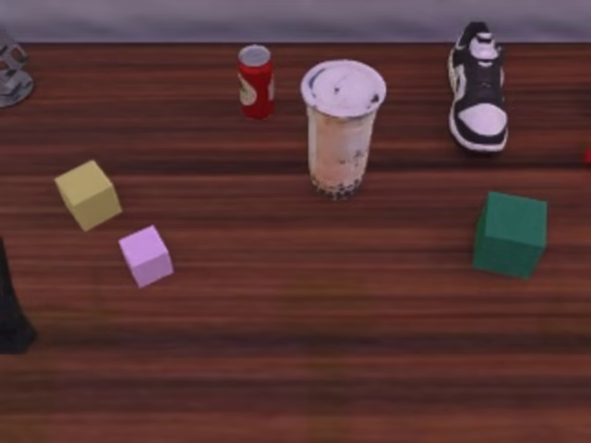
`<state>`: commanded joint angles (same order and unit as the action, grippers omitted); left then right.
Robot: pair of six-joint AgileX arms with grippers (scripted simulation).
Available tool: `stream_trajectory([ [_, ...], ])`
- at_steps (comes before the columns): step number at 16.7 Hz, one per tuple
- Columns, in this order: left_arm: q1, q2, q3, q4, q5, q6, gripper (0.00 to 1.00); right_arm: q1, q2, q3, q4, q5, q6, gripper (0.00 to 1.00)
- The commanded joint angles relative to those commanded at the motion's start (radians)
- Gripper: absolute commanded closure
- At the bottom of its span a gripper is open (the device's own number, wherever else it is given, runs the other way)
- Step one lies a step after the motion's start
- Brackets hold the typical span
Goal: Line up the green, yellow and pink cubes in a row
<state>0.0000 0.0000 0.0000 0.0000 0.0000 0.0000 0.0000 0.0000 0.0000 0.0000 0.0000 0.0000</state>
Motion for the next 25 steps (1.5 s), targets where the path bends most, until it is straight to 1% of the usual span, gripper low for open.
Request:
stream_trajectory([
  [4,-0.007,0.031,0.03,-0.021,0.001,0.016,0.0,0.0,0.0,0.0,0.0,0.0,0.0,0.0],
  [8,-0.038,0.221,0.204,-0.14,0.002,0.101,0.0,0.0,0.0,0.0,0.0,0.0,0.0,0.0],
  [11,-0.072,0.473,0.399,-0.275,0.001,0.198,0.0,0.0,0.0,0.0,0.0,0.0,0.0,0.0],
  [20,-0.191,1.428,1.058,-0.76,-0.003,0.538,0.0,0.0,0.0,0.0,0.0,0.0,0.0,0.0],
  [25,-0.245,1.811,1.358,-0.97,-0.001,0.687,0.0,0.0,0.0,0.0,0.0,0.0,0.0,0.0],
])
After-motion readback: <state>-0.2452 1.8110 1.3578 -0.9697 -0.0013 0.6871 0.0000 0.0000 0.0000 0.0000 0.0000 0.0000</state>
